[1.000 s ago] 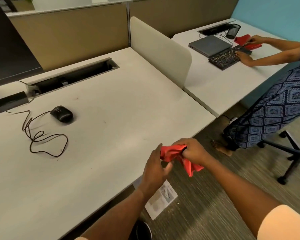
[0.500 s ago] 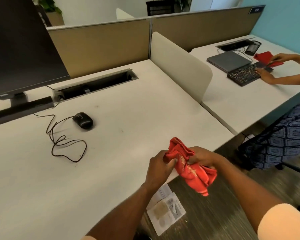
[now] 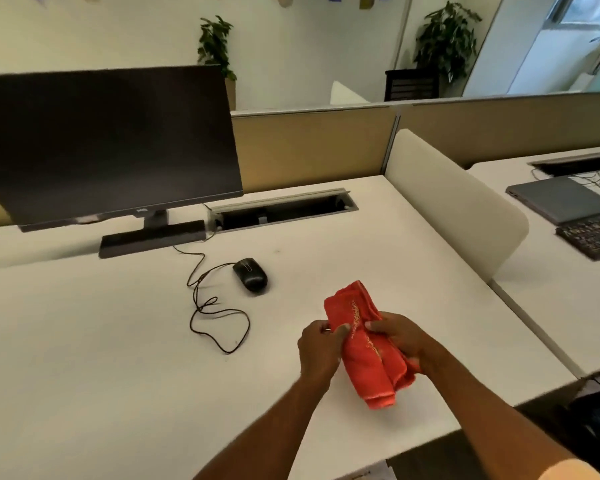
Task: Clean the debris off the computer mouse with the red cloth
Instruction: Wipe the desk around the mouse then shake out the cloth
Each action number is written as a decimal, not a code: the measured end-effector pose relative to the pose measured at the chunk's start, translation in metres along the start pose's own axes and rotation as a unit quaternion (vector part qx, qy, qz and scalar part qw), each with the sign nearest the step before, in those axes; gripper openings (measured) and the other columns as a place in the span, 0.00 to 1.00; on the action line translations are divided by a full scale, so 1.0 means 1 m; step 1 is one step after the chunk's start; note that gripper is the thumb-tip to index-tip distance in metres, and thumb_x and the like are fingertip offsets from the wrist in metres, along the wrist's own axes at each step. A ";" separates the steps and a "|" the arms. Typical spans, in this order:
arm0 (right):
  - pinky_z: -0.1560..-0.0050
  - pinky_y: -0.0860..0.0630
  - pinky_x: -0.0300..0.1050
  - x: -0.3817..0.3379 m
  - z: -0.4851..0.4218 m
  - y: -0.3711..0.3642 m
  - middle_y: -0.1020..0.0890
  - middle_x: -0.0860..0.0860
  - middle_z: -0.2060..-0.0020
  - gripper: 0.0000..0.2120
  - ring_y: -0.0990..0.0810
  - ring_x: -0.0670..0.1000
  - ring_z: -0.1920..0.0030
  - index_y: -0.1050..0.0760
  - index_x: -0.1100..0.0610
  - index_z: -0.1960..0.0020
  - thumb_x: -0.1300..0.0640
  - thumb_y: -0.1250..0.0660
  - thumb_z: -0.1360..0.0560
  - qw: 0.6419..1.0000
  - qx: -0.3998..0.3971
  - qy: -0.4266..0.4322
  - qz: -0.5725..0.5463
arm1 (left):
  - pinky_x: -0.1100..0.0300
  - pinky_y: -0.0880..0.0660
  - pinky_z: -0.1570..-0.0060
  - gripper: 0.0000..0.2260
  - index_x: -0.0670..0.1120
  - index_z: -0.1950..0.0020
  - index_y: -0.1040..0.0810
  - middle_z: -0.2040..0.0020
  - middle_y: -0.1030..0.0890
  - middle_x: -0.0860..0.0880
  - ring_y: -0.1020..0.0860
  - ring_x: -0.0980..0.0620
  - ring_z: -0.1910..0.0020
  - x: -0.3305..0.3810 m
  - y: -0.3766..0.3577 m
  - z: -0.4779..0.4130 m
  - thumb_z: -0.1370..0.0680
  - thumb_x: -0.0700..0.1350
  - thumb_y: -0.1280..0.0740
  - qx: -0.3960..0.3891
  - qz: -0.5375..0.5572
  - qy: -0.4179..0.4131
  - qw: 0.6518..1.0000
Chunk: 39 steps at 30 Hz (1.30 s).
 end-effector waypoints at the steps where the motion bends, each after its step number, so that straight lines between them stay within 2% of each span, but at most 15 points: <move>1: 0.39 0.27 0.67 -0.007 -0.010 -0.011 0.19 0.67 0.44 0.25 0.21 0.70 0.43 0.25 0.64 0.38 0.55 0.25 0.31 1.000 -0.011 -0.004 -0.013 | 0.50 0.20 0.53 0.10 0.45 0.54 0.18 0.58 0.16 0.49 0.17 0.49 0.57 0.003 0.012 -0.010 0.28 0.51 0.26 0.018 0.000 0.002 1.000; 3: 0.41 0.25 0.65 -0.020 -0.029 -0.030 0.19 0.66 0.45 0.25 0.20 0.69 0.44 0.25 0.63 0.38 0.54 0.24 0.30 1.000 -0.026 -0.005 -0.006 | 0.52 0.19 0.55 0.10 0.45 0.54 0.18 0.59 0.16 0.48 0.18 0.49 0.58 0.006 0.032 -0.028 0.27 0.51 0.27 0.037 0.004 0.011 0.999; 6: 0.47 0.20 0.60 -0.038 -0.060 -0.056 0.16 0.63 0.48 0.20 0.17 0.65 0.48 0.24 0.62 0.39 0.57 0.25 0.28 0.999 -0.023 0.004 0.043 | 0.48 0.19 0.52 0.07 0.47 0.54 0.19 0.56 0.16 0.47 0.17 0.47 0.56 0.009 0.050 -0.058 0.25 0.50 0.29 0.020 0.031 0.024 0.999; 10: 0.45 0.21 0.62 -0.058 -0.097 -0.075 0.15 0.62 0.51 0.15 0.16 0.64 0.51 0.22 0.62 0.42 0.60 0.27 0.28 0.996 0.012 0.019 0.085 | 0.44 0.19 0.50 0.03 0.50 0.56 0.19 0.56 0.15 0.46 0.16 0.46 0.55 0.017 0.067 -0.093 0.24 0.46 0.32 -0.018 0.049 0.028 0.998; 15: 0.48 0.20 0.62 -0.079 -0.139 -0.079 0.15 0.62 0.54 0.13 0.15 0.63 0.54 0.22 0.63 0.44 0.62 0.27 0.28 0.993 0.065 0.028 0.099 | 0.46 0.19 0.52 0.05 0.46 0.53 0.18 0.56 0.15 0.44 0.16 0.42 0.54 0.031 0.079 -0.138 0.25 0.40 0.33 -0.035 0.032 0.021 0.999; 19: 0.51 0.18 0.59 -0.091 -0.168 -0.083 0.16 0.63 0.54 0.12 0.15 0.63 0.54 0.22 0.63 0.44 0.63 0.28 0.27 0.991 0.083 0.032 0.096 | 0.49 0.18 0.54 0.07 0.42 0.48 0.18 0.56 0.15 0.45 0.16 0.46 0.57 0.037 0.090 -0.173 0.26 0.40 0.30 0.012 0.012 0.011 1.000; 23: 0.64 0.18 0.46 -0.101 -0.197 -0.085 0.15 0.60 0.56 0.12 0.14 0.57 0.60 0.22 0.63 0.44 0.64 0.29 0.27 0.989 0.096 0.038 0.107 | 0.57 0.19 0.55 0.12 0.41 0.43 0.19 0.53 0.15 0.44 0.17 0.50 0.58 0.046 0.098 -0.203 0.26 0.40 0.29 0.068 -0.047 -0.016 0.996; 25: 0.58 0.18 0.51 -0.102 -0.211 -0.082 0.16 0.60 0.55 0.12 0.15 0.59 0.57 0.22 0.63 0.44 0.63 0.29 0.27 0.983 0.107 0.041 0.140 | 0.59 0.20 0.55 0.14 0.40 0.41 0.20 0.51 0.15 0.44 0.17 0.50 0.56 0.049 0.097 -0.213 0.26 0.40 0.29 0.088 -0.079 -0.030 0.993; 27: 0.51 0.19 0.56 -0.102 -0.221 -0.079 0.16 0.60 0.55 0.11 0.16 0.61 0.55 0.22 0.63 0.46 0.62 0.29 0.27 0.975 0.116 0.041 0.186 | 0.60 0.22 0.52 0.16 0.39 0.39 0.22 0.49 0.16 0.42 0.18 0.48 0.53 0.049 0.093 -0.218 0.26 0.40 0.29 0.097 -0.116 -0.041 0.988; 28: 0.51 0.19 0.55 -0.101 -0.225 -0.078 0.16 0.60 0.55 0.10 0.17 0.61 0.55 0.21 0.64 0.47 0.61 0.29 0.27 0.971 0.120 0.041 0.204 | 0.60 0.23 0.50 0.17 0.38 0.38 0.22 0.48 0.16 0.41 0.18 0.47 0.51 0.049 0.091 -0.220 0.26 0.40 0.30 0.100 -0.135 -0.046 0.985; 30: 0.56 0.21 0.50 -0.101 -0.231 -0.075 0.17 0.58 0.57 0.09 0.18 0.59 0.58 0.22 0.63 0.50 0.59 0.28 0.28 0.960 0.126 0.042 0.247 | 0.61 0.25 0.49 0.16 0.37 0.39 0.22 0.47 0.17 0.41 0.19 0.47 0.49 0.051 0.085 -0.221 0.26 0.40 0.31 0.105 -0.164 -0.050 0.980; 33: 0.59 0.27 0.47 -0.106 -0.236 -0.070 0.19 0.55 0.59 0.11 0.21 0.56 0.59 0.24 0.61 0.54 0.54 0.28 0.28 0.925 0.153 0.056 0.342 | 0.58 0.26 0.52 0.11 0.36 0.46 0.21 0.51 0.17 0.41 0.19 0.44 0.51 0.058 0.076 -0.221 0.26 0.40 0.33 0.094 -0.210 -0.061 0.971; 35: 0.59 0.29 0.46 -0.110 -0.236 -0.070 0.21 0.54 0.58 0.14 0.22 0.55 0.58 0.26 0.60 0.53 0.51 0.29 0.28 0.898 0.161 0.060 0.405 | 0.53 0.26 0.56 0.08 0.36 0.51 0.22 0.55 0.18 0.40 0.20 0.41 0.54 0.063 0.074 -0.218 0.26 0.40 0.34 0.094 -0.230 -0.069 0.966; 37: 0.58 0.28 0.47 -0.114 -0.237 -0.072 0.21 0.55 0.55 0.15 0.22 0.56 0.56 0.27 0.61 0.49 0.50 0.30 0.27 0.883 0.159 0.052 0.439 | 0.51 0.25 0.55 0.09 0.36 0.50 0.23 0.55 0.19 0.39 0.20 0.40 0.55 0.068 0.074 -0.212 0.25 0.41 0.35 0.098 -0.238 -0.082 0.963; 39: 0.54 0.25 0.49 -0.120 -0.235 -0.073 0.20 0.57 0.50 0.19 0.21 0.58 0.51 0.27 0.62 0.43 0.49 0.32 0.26 0.874 0.172 0.033 0.453 | 0.57 0.27 0.54 0.11 0.38 0.45 0.22 0.52 0.18 0.41 0.20 0.42 0.52 0.073 0.077 -0.202 0.24 0.42 0.35 0.105 -0.244 -0.113 0.957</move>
Point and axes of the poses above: each hand's wrist, its own z-axis away from the middle knuckle, its own y-axis out of the back of the hand, x = y × z, the point moved 9 cm from there along -z, towards the middle knuckle
